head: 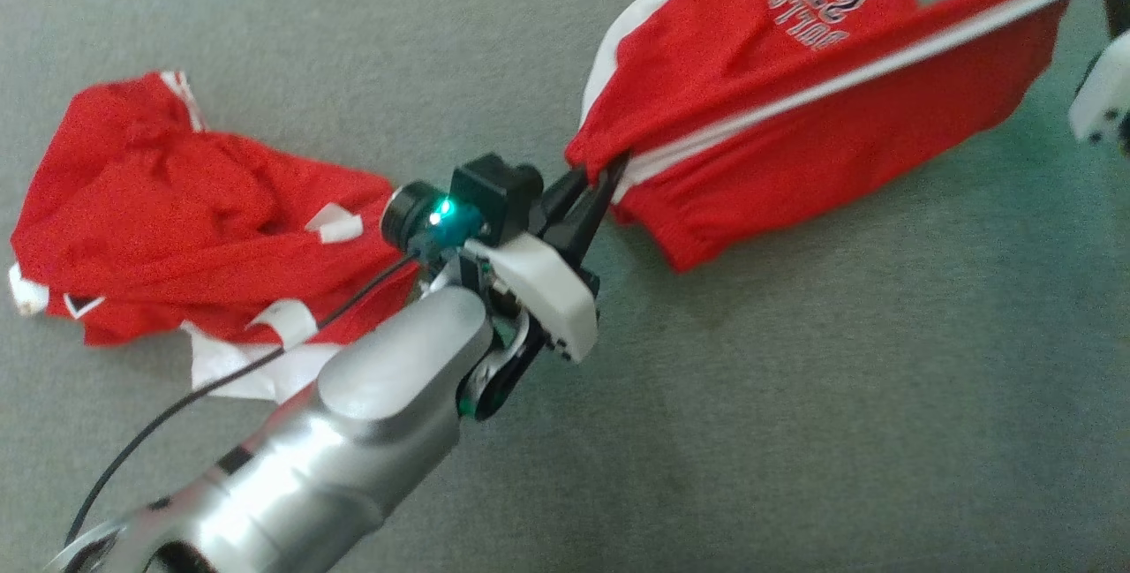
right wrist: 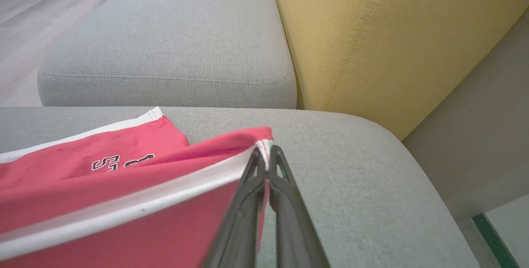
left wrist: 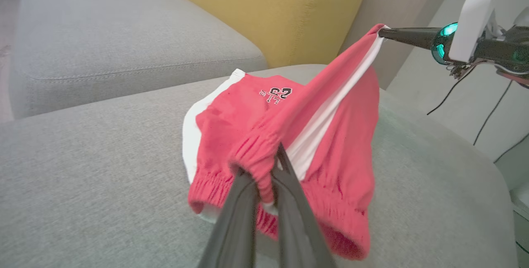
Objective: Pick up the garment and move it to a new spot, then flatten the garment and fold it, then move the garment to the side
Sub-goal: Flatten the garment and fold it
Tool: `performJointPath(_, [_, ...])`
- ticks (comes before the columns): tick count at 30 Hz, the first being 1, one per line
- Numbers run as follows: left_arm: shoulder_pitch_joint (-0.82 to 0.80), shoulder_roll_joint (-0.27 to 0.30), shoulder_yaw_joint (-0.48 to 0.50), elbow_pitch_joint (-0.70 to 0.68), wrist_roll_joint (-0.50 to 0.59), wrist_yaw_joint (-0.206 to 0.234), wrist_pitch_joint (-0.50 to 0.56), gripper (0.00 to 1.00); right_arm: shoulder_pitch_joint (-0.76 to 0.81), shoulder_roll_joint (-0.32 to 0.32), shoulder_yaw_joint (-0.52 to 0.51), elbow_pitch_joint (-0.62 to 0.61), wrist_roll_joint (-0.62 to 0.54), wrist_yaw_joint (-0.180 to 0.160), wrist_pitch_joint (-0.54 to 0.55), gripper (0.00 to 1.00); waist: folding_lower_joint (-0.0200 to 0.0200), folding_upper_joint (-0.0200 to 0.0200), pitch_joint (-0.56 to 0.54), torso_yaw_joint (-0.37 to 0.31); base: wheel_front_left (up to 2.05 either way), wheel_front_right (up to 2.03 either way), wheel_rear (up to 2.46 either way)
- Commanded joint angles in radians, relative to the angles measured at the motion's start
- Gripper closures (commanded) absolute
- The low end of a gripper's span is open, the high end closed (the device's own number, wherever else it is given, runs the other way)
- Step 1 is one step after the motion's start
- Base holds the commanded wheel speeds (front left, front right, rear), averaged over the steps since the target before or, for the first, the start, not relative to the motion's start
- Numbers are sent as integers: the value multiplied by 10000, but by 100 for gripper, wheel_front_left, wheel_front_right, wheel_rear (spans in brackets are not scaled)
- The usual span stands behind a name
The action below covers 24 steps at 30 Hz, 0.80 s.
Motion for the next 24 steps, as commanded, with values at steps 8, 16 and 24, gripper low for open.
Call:
performJointPath(8, [-1442,-446,673,942,-16,-39,-356,100,-2062,31,-126,760,-1122,-42,-198,100,-2,-1,1293,1037,0,0,0])
performJointPath(16, [-1856,-923,652,1444,-40,-150,-687,100,-3152,-6,-195,1766,-1449,-42,-574,100,-2,-1,1886,1526,0,0,0])
performJointPath(24, [-2244,-1198,395,1824,-79,-233,-972,100,-3996,-69,-29,2718,-1628,-42,-1100,100,-2,-1,2387,1944,0,0,0])
